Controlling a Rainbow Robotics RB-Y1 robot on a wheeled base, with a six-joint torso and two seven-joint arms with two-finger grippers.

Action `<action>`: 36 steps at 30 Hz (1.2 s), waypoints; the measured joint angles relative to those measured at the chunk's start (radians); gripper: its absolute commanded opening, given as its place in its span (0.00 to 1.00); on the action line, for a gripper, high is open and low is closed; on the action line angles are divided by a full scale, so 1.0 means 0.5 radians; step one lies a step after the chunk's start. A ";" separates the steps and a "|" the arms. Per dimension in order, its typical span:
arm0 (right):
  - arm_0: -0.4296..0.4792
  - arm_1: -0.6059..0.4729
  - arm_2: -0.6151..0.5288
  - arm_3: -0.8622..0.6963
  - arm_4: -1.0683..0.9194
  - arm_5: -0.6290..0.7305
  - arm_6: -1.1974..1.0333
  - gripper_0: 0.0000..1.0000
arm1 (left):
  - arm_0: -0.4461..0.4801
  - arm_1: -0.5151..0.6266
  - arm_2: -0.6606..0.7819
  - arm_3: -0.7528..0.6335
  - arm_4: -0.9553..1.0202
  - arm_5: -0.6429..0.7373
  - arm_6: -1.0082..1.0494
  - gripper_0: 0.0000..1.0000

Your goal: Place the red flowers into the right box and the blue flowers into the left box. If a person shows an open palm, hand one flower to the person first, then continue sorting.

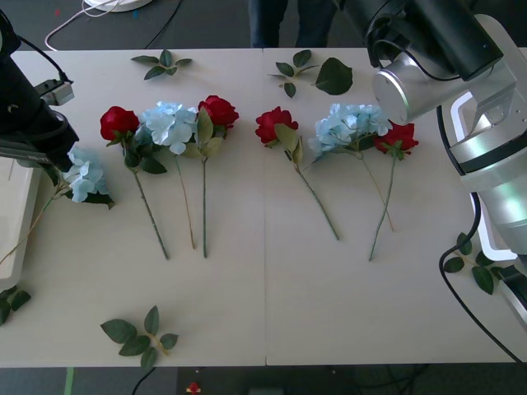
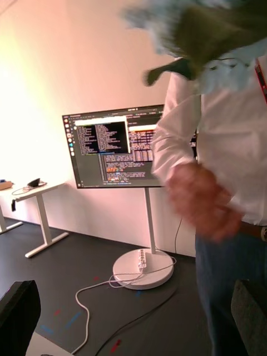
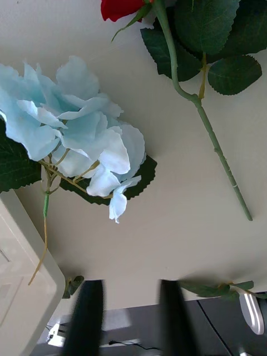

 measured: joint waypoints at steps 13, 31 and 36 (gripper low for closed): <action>0.054 -0.056 -0.014 -0.251 -0.227 0.737 -0.001 1.00 | 0.000 0.001 -0.004 0.000 -0.005 0.000 -0.001 1.00; 0.891 -0.464 -0.498 -1.040 -0.576 2.349 -0.582 1.00 | 0.062 0.052 0.096 -0.012 -0.074 -0.008 -1.012 1.00; 0.896 -0.465 -0.490 -0.897 -0.575 2.491 -0.651 1.00 | 0.334 0.091 0.353 -0.091 -0.078 -0.082 -1.023 1.00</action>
